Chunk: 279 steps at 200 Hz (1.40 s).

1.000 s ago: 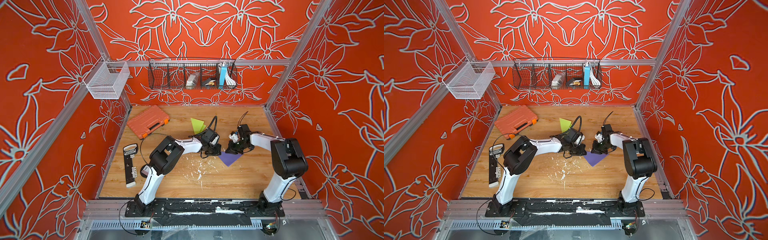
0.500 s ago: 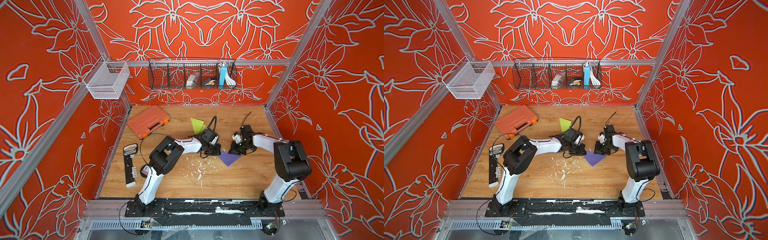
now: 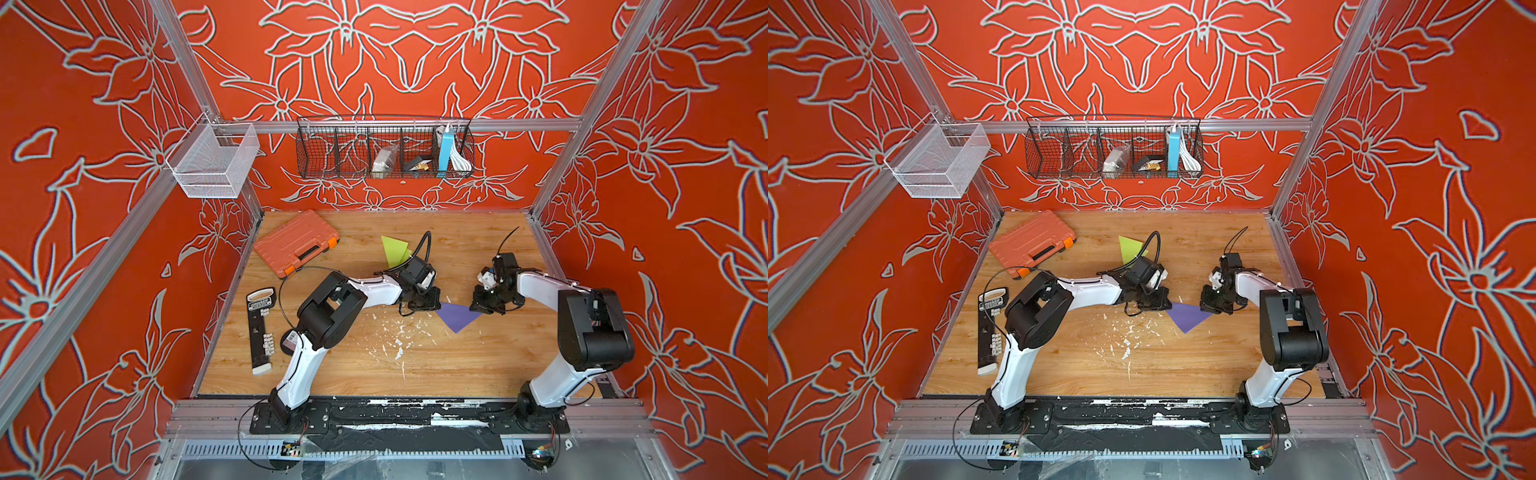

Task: Fold the square paper diagonally
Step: Fold the paper at the center of the board, then reset both arms

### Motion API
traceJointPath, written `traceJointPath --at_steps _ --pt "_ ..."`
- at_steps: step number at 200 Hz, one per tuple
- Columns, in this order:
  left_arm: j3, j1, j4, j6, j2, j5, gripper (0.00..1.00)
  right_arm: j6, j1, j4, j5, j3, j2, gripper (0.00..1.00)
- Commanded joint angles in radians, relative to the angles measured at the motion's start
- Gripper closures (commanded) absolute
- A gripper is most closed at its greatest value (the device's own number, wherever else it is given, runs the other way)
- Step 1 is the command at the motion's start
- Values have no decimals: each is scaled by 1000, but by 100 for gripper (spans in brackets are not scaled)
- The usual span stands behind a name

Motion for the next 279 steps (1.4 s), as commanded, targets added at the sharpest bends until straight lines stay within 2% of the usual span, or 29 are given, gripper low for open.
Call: traceJointPath --at_steps 1,107,128,147,171,199,220,227,237,261,279 --pt "-28 19 -77 16 5 -56 100 -14 -22 -56 107 -26 -20 100" --pt "-55 44 -67 28 -14 -45 100 -2 -123 -64 186 -20 -39 100" --pt "-65 58 -52 28 -26 -32 100 0 -129 -58 166 -7 -53 100" --pt "-39 64 -58 68 -58 -9 100 7 -129 -22 105 -2 -133 100" --pt "-20 63 -47 130 -169 -23 86 -20 -129 54 36 -1 -289 100" --pt "-68 64 0 199 -329 -82 70 -65 -129 167 50 -28 -425 100" --pt "-152 65 13 263 -458 -192 58 -105 -129 252 66 -64 -484 82" --pt "-185 66 16 286 -501 -240 57 -121 -129 289 80 -85 -500 68" --pt "-241 74 24 318 -561 -296 55 -123 -129 351 113 -127 -528 58" --pt "-390 118 50 401 -699 -388 56 -166 -129 508 184 -240 -590 46" --pt "-507 165 66 418 -801 -429 57 -191 -129 575 268 -312 -625 46"
